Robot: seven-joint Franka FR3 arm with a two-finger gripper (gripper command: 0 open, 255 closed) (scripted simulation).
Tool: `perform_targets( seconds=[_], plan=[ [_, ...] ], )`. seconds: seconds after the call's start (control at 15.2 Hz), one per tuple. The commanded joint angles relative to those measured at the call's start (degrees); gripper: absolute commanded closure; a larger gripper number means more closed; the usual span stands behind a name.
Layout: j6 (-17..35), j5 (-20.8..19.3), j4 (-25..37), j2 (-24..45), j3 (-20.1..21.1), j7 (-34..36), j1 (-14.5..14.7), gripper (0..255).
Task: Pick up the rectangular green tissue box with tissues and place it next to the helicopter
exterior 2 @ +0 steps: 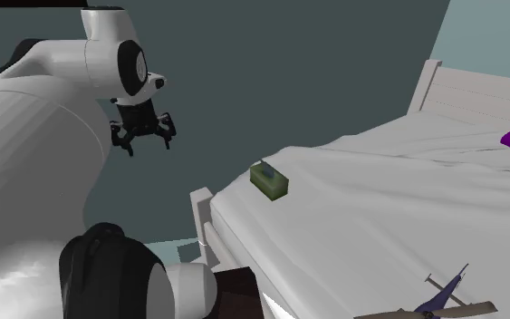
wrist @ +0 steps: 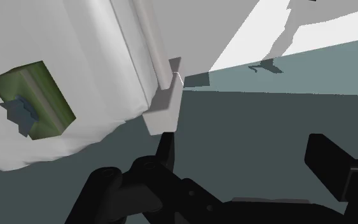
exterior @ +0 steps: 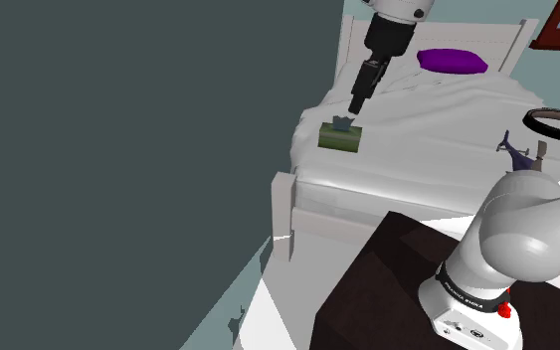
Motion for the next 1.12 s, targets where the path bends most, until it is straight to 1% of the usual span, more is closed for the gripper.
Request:
perform_targets(
  seconds=[0.0,0.53,1.06],
  plan=[
    [0.00,0.00,0.00,0.00,0.00,0.00,0.00,0],
    [12.89,-6.61,-5.36,6.72,-4.21,-6.12,-3.17,0],
    [26.28,-12.79,-6.03,17.69,-8.57,-10.92,-6.64,0]
  ],
)
